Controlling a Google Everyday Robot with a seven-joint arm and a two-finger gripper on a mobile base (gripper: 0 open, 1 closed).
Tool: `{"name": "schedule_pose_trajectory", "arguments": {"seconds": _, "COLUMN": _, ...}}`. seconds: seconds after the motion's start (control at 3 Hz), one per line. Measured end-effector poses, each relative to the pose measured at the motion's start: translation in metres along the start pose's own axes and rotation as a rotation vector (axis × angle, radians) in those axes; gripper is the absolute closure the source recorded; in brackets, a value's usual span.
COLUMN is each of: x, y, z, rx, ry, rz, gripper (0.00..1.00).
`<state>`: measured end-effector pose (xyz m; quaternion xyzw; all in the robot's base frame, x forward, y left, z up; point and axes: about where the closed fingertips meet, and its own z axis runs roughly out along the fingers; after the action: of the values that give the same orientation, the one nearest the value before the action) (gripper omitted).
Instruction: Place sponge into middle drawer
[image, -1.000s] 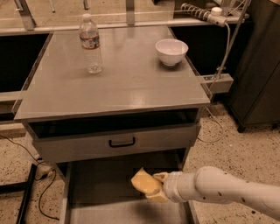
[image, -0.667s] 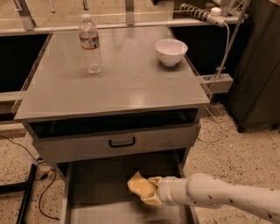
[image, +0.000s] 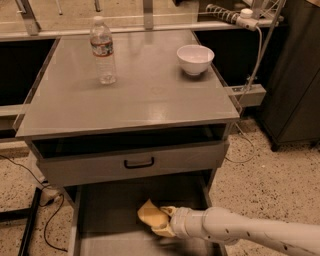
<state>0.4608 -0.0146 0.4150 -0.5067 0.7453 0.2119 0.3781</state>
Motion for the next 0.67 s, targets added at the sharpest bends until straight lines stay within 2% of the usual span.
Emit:
{"name": "schedule_pose_trajectory", "arguments": {"seconds": 0.33, "x": 0.013, "y": -0.002, "z": 0.020, "rx": 0.004, "ry": -0.015, "rz": -0.017, "gripper": 1.00}}
{"name": "schedule_pose_trajectory", "arguments": {"seconds": 0.67, "x": 0.026, "y": -0.010, "z": 0.031, "rx": 0.016, "ry": -0.004, "rz": -0.030, "gripper": 1.00}}
